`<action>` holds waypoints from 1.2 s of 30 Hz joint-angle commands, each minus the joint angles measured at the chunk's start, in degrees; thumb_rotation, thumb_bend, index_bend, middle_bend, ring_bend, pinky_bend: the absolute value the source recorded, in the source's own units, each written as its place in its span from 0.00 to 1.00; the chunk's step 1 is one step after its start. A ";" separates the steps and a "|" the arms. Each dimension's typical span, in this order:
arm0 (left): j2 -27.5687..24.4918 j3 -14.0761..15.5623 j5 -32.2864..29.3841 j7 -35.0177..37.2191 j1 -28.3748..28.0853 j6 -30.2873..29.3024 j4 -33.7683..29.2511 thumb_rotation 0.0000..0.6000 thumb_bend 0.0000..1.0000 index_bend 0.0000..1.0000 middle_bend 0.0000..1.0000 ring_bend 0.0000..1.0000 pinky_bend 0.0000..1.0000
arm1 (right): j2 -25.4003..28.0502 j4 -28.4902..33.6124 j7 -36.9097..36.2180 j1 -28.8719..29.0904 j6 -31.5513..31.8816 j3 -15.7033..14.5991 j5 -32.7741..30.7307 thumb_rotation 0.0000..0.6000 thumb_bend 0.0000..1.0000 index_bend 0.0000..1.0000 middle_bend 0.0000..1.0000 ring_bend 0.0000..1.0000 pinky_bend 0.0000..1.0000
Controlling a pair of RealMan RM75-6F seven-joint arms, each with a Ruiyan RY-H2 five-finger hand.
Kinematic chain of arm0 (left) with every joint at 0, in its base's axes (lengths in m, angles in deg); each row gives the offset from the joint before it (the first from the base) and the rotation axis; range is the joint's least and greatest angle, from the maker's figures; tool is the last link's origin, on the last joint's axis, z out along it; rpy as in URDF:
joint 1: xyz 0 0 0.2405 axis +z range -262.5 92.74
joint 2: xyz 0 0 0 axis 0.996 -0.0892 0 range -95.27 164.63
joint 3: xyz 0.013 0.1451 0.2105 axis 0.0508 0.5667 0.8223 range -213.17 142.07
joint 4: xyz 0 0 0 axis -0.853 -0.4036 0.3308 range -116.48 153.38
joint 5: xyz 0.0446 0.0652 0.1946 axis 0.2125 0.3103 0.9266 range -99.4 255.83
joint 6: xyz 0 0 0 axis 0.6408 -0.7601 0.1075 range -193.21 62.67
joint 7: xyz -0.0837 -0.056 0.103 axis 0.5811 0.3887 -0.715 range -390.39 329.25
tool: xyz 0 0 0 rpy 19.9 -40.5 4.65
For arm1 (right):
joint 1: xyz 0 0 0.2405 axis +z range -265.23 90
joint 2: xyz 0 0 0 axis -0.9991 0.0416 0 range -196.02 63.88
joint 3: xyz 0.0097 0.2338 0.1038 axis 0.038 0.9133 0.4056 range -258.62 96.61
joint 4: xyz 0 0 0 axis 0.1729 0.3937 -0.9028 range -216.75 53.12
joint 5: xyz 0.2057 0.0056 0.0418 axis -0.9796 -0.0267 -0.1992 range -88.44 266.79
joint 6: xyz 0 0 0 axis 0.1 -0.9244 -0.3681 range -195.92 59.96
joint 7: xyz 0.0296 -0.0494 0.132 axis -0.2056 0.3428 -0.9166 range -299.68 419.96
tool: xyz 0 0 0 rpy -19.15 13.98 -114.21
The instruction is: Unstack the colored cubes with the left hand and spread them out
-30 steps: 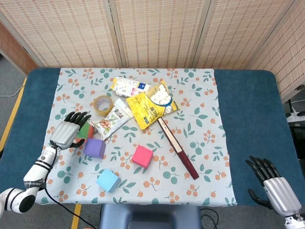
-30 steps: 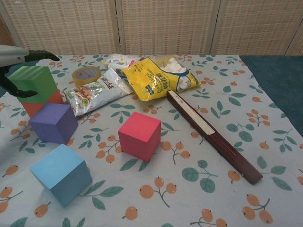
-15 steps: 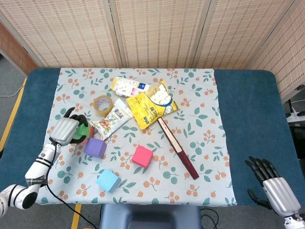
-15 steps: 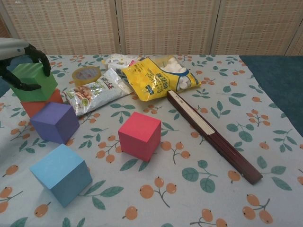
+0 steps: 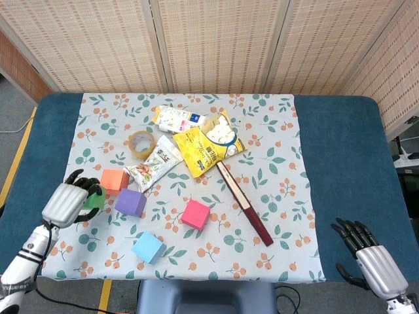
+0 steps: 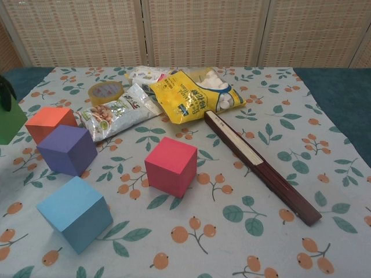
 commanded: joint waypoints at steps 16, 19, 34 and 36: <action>5.22 4.56 0.45 3.92 5.76 0.61 4.17 1.00 0.35 0.00 0.00 0.06 0.00 | 0.07 -0.22 -0.18 -0.53 1.89 -0.47 1.45 1.00 0.29 0.00 0.00 0.00 0.00; 3.89 5.04 2.01 4.55 7.46 -2.50 2.76 1.00 0.34 0.00 0.00 0.03 0.00 | -0.01 -0.25 -0.04 -0.49 1.75 -0.51 1.48 1.00 0.29 0.00 0.00 0.00 0.00; 4.23 7.03 14.36 11.32 26.09 -36.54 10.96 1.00 0.30 0.00 0.00 0.00 0.00 | -4.09 -3.19 2.25 -3.32 10.81 2.87 2.18 1.00 0.29 0.00 0.00 0.00 0.00; 3.97 6.82 14.42 12.24 26.17 -36.24 11.19 1.00 0.30 0.00 0.00 0.00 0.00 | -4.29 -3.39 2.59 -3.41 10.96 2.86 2.42 1.00 0.29 0.00 0.00 0.00 0.00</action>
